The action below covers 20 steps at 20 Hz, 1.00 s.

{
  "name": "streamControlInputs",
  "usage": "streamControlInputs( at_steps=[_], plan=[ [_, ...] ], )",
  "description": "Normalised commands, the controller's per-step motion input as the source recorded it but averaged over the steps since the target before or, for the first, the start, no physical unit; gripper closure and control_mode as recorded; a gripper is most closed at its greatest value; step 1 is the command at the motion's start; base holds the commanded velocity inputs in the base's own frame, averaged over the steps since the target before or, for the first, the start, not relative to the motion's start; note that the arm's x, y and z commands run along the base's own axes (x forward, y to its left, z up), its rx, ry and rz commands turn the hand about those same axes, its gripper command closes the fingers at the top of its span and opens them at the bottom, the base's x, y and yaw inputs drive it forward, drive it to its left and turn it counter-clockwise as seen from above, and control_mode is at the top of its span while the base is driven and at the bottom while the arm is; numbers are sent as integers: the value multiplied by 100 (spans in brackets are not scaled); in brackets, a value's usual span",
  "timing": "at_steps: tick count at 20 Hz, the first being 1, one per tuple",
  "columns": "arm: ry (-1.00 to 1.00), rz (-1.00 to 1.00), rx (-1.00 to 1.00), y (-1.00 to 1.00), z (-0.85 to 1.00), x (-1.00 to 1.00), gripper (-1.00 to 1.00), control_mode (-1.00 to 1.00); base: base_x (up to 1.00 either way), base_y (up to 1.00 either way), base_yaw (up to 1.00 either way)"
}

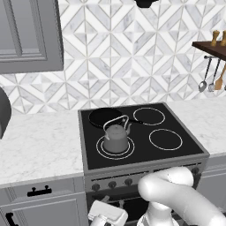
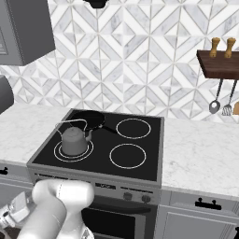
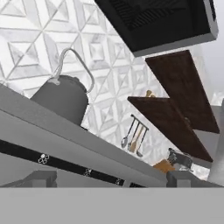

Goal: Pick the kettle from the counter and place it on a stove burner. Then turn the burner on.

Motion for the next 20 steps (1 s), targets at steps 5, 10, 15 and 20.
streamControlInputs(
  at_steps=[5, 10, 15, 20],
  plan=[
    [-10, 3, 5, 10, 0, 17, -100, -100, 0, 0, 0],
    [4, 29, -1, 46, -4, -1, -100, -100, 0, 0, 0],
    [12, 38, 1, 8, 0, 4, -100, -100, 0, 0, 0],
    [17, 21, 7, 0, 3, 24, -100, -100, 0, 0, 0]
  ],
)
